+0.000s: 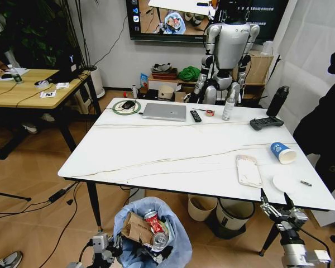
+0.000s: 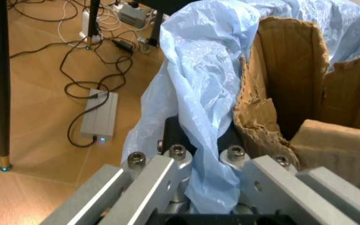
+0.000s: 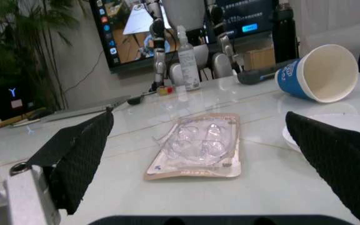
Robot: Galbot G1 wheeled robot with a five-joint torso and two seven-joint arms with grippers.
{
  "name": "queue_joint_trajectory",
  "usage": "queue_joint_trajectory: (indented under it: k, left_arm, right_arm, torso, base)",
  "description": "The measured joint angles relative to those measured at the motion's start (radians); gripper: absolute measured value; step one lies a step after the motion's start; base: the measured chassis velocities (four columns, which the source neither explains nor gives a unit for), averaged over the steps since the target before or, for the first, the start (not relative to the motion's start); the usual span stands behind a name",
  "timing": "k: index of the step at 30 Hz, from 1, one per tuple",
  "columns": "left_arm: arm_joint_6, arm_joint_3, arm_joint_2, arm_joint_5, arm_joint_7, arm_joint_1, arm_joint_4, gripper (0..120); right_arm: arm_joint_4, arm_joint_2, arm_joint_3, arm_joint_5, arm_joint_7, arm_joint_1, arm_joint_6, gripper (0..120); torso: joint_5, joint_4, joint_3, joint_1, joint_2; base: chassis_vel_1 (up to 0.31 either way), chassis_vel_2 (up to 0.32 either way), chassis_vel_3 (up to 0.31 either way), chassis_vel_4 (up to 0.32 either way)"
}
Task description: Pick up the trash bin and place the trash from the table into it.
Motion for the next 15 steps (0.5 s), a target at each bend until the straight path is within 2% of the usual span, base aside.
queue_joint_trajectory:
  k: [15]
  left_arm:
    - [-0.004, 0.016, -0.032, 0.024, 0.002, -0.009, 0.009, 0]
  right_arm:
    - [-0.006, -0.014, 0.001, 0.008, -0.002, -0.01, 0.003, 100]
  torso:
    - [0.0, -0.0002, 0.0, 0.0, 0.0]
  base:
    - [0.0, 0.0, 0.0, 0.0]
